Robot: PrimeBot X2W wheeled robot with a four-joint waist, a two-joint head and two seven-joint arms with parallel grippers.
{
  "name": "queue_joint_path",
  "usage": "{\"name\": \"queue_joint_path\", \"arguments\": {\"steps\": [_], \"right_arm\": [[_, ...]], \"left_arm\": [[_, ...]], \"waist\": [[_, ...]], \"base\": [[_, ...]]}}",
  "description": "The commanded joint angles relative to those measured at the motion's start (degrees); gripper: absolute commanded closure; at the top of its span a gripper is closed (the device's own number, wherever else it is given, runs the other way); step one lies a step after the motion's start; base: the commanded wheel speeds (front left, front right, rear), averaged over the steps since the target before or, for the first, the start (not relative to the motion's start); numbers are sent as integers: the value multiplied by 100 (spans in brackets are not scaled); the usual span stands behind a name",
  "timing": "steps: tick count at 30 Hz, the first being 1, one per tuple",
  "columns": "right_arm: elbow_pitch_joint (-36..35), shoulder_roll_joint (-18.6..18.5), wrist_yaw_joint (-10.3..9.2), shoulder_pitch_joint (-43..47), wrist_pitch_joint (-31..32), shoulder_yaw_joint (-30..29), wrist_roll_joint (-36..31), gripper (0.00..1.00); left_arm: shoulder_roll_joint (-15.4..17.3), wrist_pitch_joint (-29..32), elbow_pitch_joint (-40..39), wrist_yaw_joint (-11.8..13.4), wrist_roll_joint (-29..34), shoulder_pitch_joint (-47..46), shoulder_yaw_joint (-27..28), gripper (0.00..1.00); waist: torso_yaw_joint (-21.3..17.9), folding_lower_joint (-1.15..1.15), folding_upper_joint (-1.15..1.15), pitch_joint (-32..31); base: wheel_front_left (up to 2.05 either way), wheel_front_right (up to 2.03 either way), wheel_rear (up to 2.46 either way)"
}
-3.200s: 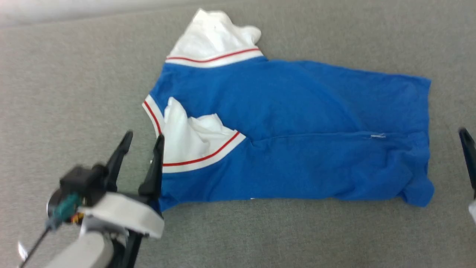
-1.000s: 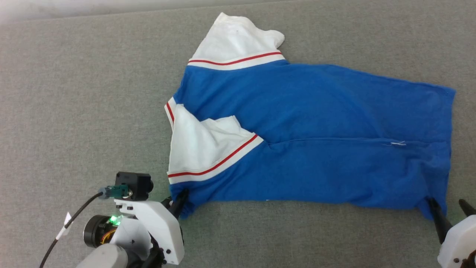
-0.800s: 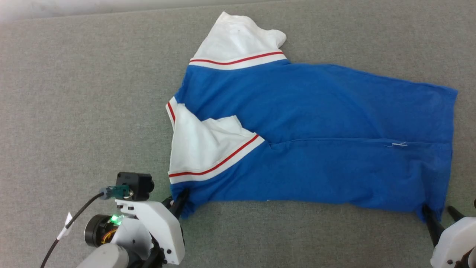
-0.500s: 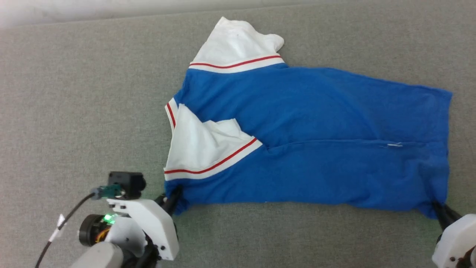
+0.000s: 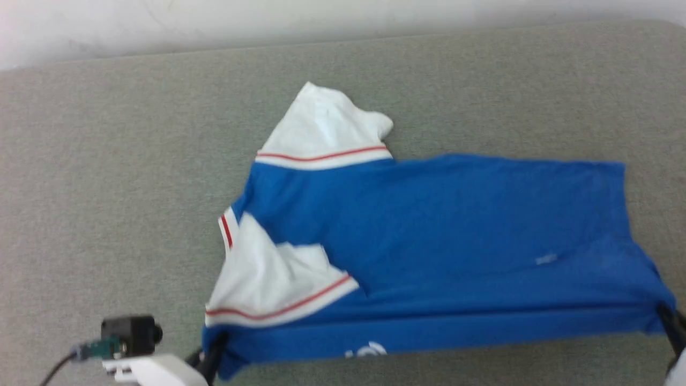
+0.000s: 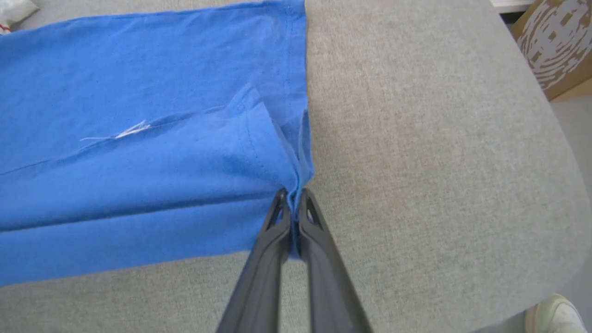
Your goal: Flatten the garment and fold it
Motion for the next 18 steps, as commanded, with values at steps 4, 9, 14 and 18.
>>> {"name": "queue_joint_path", "arguments": {"steps": [4,9,14,18], "right_arm": [[-29,24,-14,388,136,-182,30,100],[204,45,-14,417,11,15,23,100],[410,-21,-14,311,-96,230,91,0],[382,-105,-14,222,-177,227,180,0]], "left_arm": [[-138,-123,-14,33,-172,403,-26,100],[-556,-310,467,-301,-258,249,-224,90],[-785,-413,990,-557,-292,-5,-296,32],[-776,-523,1089,-605,-266,-85,-213,0]], "waist": [[109,1,0,37],[179,1,0,64],[191,1,0,23],[158,1,0,1]], "base": [[0,0,0],[0,0,0],[0,0,0],[0,0,0]]}}
